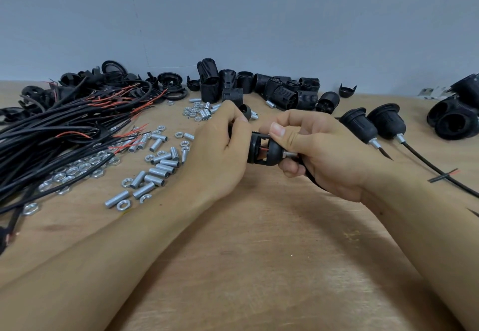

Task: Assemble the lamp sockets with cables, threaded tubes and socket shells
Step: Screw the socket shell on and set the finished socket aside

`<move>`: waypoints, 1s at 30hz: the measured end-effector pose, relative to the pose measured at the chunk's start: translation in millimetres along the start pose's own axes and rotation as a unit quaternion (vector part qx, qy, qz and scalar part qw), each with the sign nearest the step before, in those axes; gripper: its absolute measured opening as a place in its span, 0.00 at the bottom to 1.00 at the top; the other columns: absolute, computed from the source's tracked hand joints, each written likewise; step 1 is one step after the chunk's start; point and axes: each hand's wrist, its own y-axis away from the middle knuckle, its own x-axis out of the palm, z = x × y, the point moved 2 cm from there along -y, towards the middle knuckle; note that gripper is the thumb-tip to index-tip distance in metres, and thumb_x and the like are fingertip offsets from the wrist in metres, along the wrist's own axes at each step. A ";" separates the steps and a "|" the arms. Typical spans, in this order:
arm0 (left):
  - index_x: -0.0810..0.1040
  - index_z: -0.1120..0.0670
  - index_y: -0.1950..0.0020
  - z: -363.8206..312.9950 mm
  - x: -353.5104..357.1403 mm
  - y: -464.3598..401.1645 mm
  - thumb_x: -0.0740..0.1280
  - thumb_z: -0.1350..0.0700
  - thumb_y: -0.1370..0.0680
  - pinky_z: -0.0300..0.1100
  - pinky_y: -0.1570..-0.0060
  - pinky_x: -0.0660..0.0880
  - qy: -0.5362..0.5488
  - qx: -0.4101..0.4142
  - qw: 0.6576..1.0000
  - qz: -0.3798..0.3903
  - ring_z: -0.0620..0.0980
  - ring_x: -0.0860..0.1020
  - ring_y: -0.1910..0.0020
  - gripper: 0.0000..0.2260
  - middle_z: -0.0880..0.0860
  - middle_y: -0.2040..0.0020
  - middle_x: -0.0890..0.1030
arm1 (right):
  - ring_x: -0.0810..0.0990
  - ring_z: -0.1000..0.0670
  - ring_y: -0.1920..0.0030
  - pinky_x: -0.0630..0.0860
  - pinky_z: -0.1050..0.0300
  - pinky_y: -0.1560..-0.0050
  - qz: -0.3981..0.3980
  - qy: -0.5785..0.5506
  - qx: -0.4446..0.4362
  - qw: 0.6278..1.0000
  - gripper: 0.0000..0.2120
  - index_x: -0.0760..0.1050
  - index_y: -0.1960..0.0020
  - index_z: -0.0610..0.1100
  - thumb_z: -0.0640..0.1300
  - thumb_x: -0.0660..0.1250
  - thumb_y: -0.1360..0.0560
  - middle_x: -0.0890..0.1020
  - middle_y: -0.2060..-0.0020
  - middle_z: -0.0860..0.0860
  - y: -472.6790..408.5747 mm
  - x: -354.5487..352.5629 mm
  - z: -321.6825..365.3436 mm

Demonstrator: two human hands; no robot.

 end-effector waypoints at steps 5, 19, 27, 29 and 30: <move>0.66 0.49 0.65 0.8 0.0 -0.6 0.56 0.55 0.23 0.30 0.70 0.65 0.010 -0.012 0.999 -0.030 0.39 0.68 0.70 0.10 0.38 0.72 0.70 | 0.68 0.52 0.73 0.64 0.60 0.69 -0.008 0.014 -0.010 1.000 0.07 0.75 0.54 0.43 0.42 0.62 0.19 0.80 0.64 0.45 -1.5 2.2 -2.8; 0.69 0.55 0.57 -4.8 -1.2 2.6 0.56 0.58 0.20 0.30 0.70 0.65 -0.015 0.051 0.995 -0.085 0.39 0.70 0.68 0.06 0.42 0.69 0.70 | 0.70 0.52 0.69 0.67 0.60 0.66 -0.043 0.006 -0.034 0.998 0.04 0.76 0.48 0.44 0.40 0.63 0.20 0.80 0.68 0.50 -2.5 5.4 -2.7; 0.68 0.55 0.53 -6.5 0.8 1.7 0.56 0.57 0.18 0.34 0.70 0.65 0.010 0.070 0.994 -0.079 0.40 0.70 0.68 0.05 0.44 0.67 0.69 | 0.70 0.52 0.68 0.69 0.60 0.65 -0.034 -0.066 -0.004 0.997 0.10 0.76 0.42 0.36 0.39 0.64 0.21 0.74 0.56 0.41 -1.7 2.4 1.7; 0.68 0.56 0.52 -7.5 0.3 1.6 0.55 0.59 0.18 0.35 0.69 0.66 0.016 0.081 0.994 -0.073 0.40 0.70 0.67 0.05 0.44 0.66 0.69 | 0.71 0.53 0.66 0.71 0.62 0.65 -0.006 -0.077 0.014 0.997 0.09 0.78 0.46 0.35 0.40 0.64 0.21 0.77 0.57 0.42 -0.7 3.3 1.0; 0.68 0.56 0.52 -7.6 -0.1 1.6 0.55 0.59 0.18 0.35 0.68 0.66 0.021 0.082 0.994 -0.069 0.40 0.70 0.67 0.05 0.45 0.66 0.70 | 0.72 0.53 0.66 0.72 0.62 0.65 0.000 -0.082 0.021 0.996 0.09 0.78 0.47 0.35 0.40 0.64 0.21 0.77 0.56 0.42 -0.6 3.4 0.4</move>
